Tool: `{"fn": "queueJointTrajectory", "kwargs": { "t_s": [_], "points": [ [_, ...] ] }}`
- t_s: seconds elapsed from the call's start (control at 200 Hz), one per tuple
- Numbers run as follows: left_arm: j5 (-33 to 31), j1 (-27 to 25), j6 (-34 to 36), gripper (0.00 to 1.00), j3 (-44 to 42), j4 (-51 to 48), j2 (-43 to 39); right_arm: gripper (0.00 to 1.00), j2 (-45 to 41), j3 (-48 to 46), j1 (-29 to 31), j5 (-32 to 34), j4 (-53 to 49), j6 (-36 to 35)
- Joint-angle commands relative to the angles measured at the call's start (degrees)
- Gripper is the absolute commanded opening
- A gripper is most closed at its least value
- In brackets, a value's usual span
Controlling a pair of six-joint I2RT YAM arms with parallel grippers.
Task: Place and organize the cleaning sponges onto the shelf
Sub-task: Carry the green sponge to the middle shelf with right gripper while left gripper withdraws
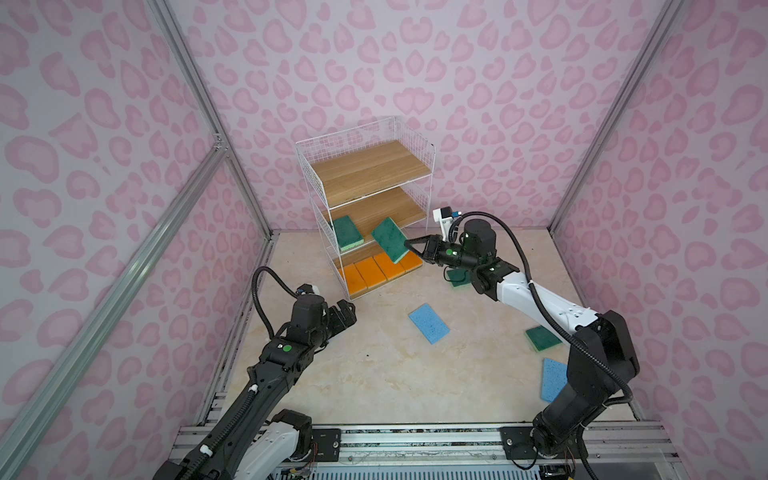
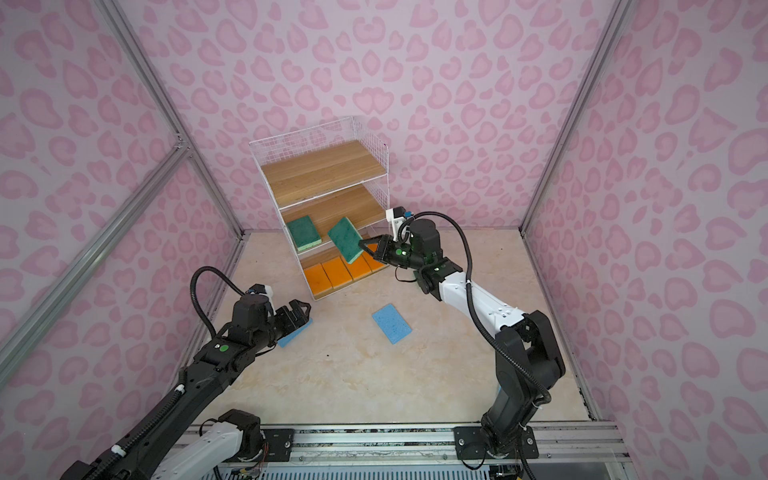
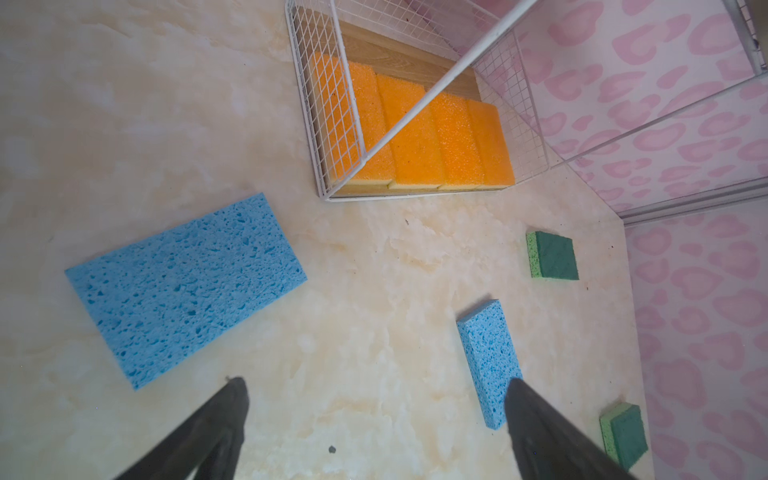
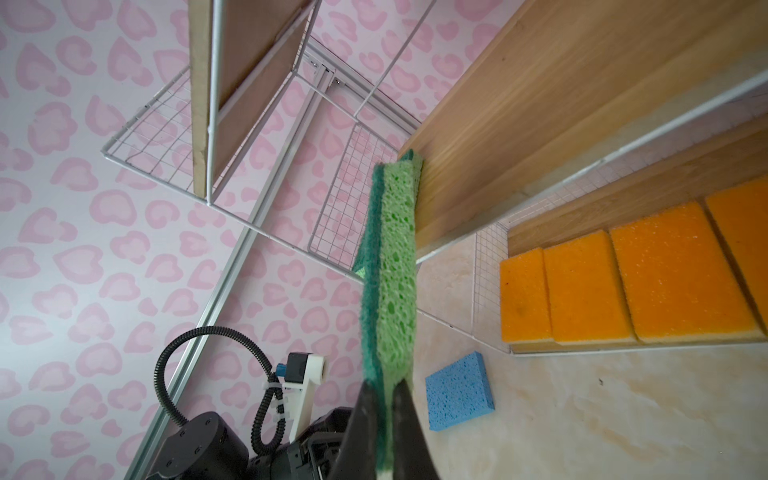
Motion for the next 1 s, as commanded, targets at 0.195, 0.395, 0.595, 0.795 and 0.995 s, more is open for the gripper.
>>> {"fn": "queueJointTrajectory", "kwargs": {
  "t_s": [0.195, 0.395, 0.595, 0.795, 0.995],
  "points": [
    [-2.37, 0.10, 2.94, 0.97, -0.29, 1.80, -1.08, 0.07, 9.13, 11.15, -0.18, -0.92, -0.32, 1.64],
    [-2.30, 0.09, 3.08, 0.97, -1.40, 2.31, -1.25, 0.07, 14.08, 16.21, 0.36, -0.21, 2.71, 2.79],
    [-2.03, 0.10, 3.47, 0.97, -2.40, 2.29, -1.65, 0.07, 19.29, 22.43, 1.10, 0.28, 1.69, 2.86],
    [-1.94, 0.10, 3.69, 0.97, -2.86, 2.69, -1.41, 0.08, 23.32, 27.19, 1.33, 1.11, 0.67, 3.46],
    [-1.72, 0.05, 4.13, 0.97, -2.87, 3.03, -0.52, 0.09, 26.40, 31.08, 1.70, 0.39, -0.45, 3.91]
  ]
}}
